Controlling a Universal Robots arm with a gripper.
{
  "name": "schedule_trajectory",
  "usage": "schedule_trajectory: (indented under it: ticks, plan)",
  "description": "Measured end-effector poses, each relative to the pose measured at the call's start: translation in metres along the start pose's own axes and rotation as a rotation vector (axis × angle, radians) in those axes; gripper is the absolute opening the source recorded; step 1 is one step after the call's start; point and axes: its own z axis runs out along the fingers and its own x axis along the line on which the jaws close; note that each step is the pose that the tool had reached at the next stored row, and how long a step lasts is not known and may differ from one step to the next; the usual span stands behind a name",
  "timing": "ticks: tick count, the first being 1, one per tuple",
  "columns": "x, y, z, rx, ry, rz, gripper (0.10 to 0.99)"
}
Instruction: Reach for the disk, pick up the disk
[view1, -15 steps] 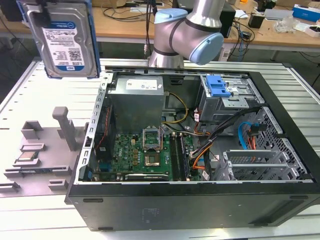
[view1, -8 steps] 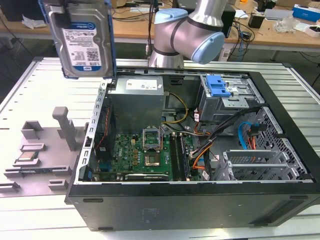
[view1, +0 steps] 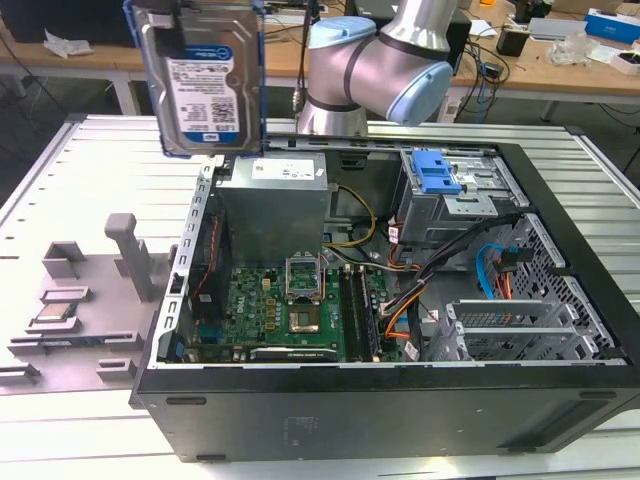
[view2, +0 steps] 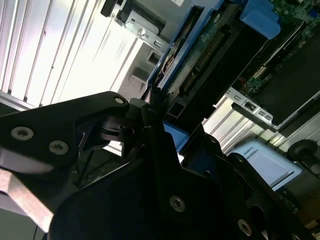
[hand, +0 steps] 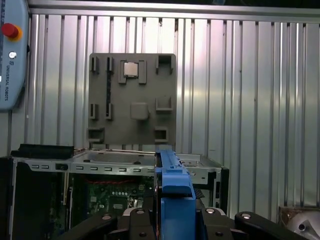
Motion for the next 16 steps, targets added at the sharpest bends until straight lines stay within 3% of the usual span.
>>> schedule_trajectory:
  ticks: [2,4,8,12,16]
  plan:
    - [0.0001,-0.0077,-0.0003,0.000,0.0000,0.000,0.369]
    - [0.0002,-0.0227,-0.0009,0.000,0.0002,0.000,0.369]
    - [0.0004,-0.0427,-0.0016,0.000,0.0002,0.000,0.369]
    - [0.0006,-0.0584,-0.0022,0.000,0.0002,0.000,0.369]
    - [0.0009,-0.0835,-0.0032,0.000,0.0003,0.000,0.369]
